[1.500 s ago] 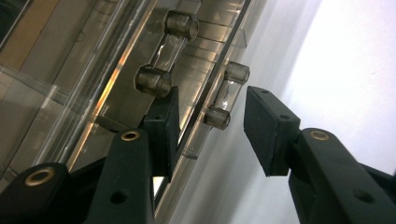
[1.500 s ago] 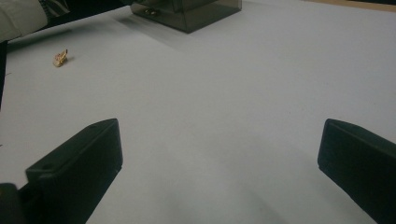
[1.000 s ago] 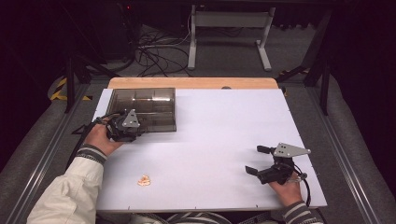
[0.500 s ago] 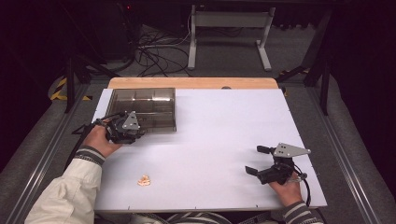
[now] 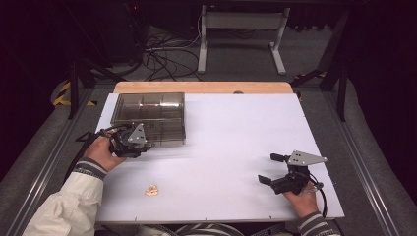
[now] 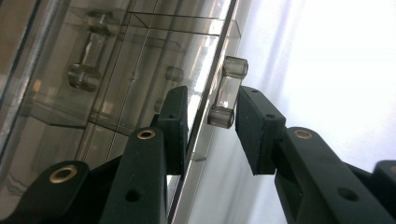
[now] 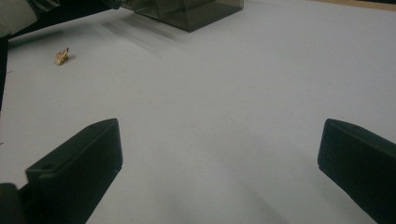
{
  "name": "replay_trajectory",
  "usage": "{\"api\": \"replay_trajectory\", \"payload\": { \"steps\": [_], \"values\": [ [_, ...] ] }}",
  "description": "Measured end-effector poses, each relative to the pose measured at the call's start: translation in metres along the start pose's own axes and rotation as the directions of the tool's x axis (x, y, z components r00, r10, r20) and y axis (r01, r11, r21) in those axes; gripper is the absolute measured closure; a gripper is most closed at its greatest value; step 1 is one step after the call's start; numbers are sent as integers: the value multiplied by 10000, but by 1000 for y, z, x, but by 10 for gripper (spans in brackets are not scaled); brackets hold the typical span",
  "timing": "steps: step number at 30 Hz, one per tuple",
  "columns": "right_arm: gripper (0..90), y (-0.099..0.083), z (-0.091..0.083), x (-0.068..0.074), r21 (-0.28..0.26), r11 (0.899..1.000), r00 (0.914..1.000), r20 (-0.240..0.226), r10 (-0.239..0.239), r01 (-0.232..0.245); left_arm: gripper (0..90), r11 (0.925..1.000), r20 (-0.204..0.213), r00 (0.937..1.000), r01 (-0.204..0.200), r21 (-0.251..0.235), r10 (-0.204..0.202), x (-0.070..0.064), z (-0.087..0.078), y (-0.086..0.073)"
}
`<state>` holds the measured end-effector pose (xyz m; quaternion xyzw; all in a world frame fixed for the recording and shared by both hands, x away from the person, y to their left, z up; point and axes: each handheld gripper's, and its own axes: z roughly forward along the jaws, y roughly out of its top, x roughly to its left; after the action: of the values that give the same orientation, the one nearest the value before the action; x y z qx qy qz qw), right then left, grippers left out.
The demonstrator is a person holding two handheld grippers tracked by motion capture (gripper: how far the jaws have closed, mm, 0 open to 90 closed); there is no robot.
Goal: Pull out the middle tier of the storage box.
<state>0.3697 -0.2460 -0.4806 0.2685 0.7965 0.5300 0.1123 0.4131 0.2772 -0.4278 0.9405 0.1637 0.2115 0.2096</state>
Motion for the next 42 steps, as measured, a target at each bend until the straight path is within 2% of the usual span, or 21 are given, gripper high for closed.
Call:
{"api": "replay_trajectory", "payload": {
  "steps": [19, 33, 38, 42],
  "values": [
    [6, 0, 0, 0, 1, 10000, 10000, 27, 21, -21, 654, 9998, 268, 9996, -62, 175, 58, -4, -5, -2],
    [6, 0, 0, 0, 16, 10000, 10000, 19, 13, -13, 636, 10000, 416, 9991, 5, -82, -1, -5, -9, -2],
    [6, 0, 0, 0, 18, 10000, 10000, 14, 9, -9, 569, 9981, 574, 9982, 218, -569, -185, -5, -17, -1],
    [7, 0, 0, 0, 9, 10000, 10000, 18, 10, -10, 531, 9925, 682, 9964, 583, -1076, -512, -6, -25, 0]
  ]
}}
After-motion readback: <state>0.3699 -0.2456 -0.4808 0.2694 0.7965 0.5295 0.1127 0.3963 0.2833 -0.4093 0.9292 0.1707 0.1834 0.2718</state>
